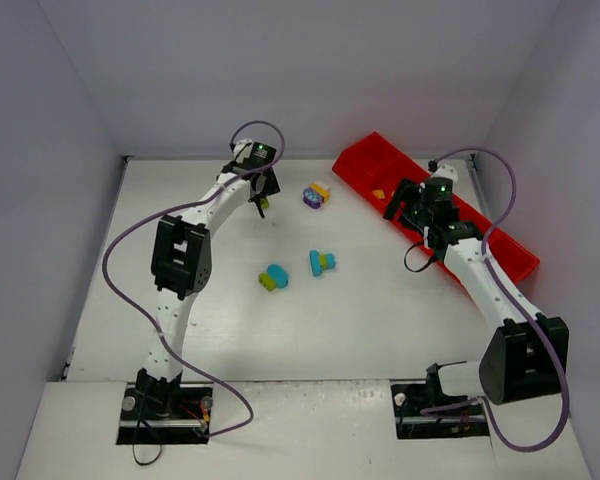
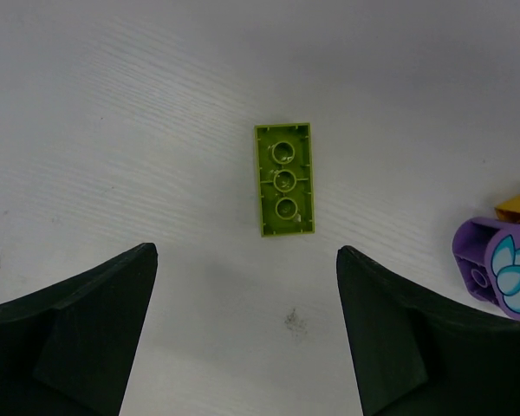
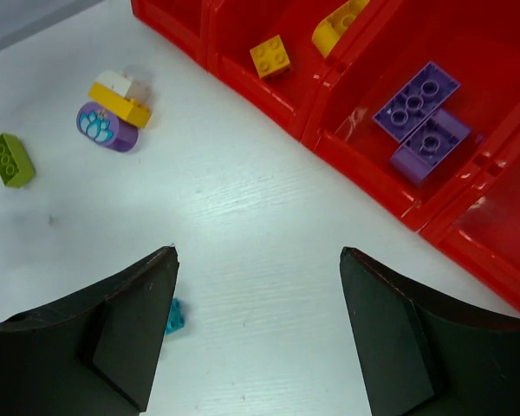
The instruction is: Sort the legos into containers by color
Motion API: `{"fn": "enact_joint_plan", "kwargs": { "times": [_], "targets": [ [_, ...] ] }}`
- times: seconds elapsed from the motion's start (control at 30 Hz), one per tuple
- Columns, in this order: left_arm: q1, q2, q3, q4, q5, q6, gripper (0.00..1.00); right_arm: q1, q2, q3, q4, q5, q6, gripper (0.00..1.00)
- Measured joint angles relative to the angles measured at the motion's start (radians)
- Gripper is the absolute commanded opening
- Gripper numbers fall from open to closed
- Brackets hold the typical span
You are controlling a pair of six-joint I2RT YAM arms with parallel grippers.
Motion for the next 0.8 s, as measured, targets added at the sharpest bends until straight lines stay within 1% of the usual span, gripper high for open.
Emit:
{"fn": "enact_joint_plan", "kwargs": {
  "times": [0.3, 0.47, 0.53, 0.63, 0.67, 0.73, 0.77, 0.8],
  "targets": [
    [0.000, 0.166, 0.158, -0.026, -0.002, 0.005, 0.70, 0.020, -0.092, -0.075, -0.032, -0.047, 0.000, 0.73],
    [0.000, 0.229, 0.199, -0.024, 0.000, 0.024, 0.66, 0.033, -0.109, -0.091, -0.039, -0.059, -0.003, 0.73],
    [0.000, 0.250, 0.201, -0.023, 0.002, 0.035, 0.62, 0.041, -0.109, -0.093, -0.044, -0.064, -0.005, 0.73],
    [-0.001, 0.259, 0.206, -0.009, 0.000, 0.058, 0.49, 0.051, -0.109, -0.095, -0.044, -0.068, -0.009, 0.73],
    [-0.001, 0.259, 0.206, -0.006, 0.001, 0.066, 0.35, 0.052, -0.109, -0.096, -0.044, -0.069, -0.012, 0.73],
    [-0.001, 0.256, 0.192, 0.013, 0.000, 0.082, 0.24, 0.052, -0.109, -0.096, -0.044, -0.075, -0.019, 0.73],
    [-0.001, 0.248, 0.174, 0.035, 0.002, 0.094, 0.16, 0.052, -0.109, -0.096, -0.044, -0.079, -0.024, 0.73],
    [-0.001, 0.234, 0.148, 0.053, 0.004, 0.108, 0.12, 0.052, -0.109, -0.096, -0.044, -0.082, -0.027, 0.73]
  ]
}}
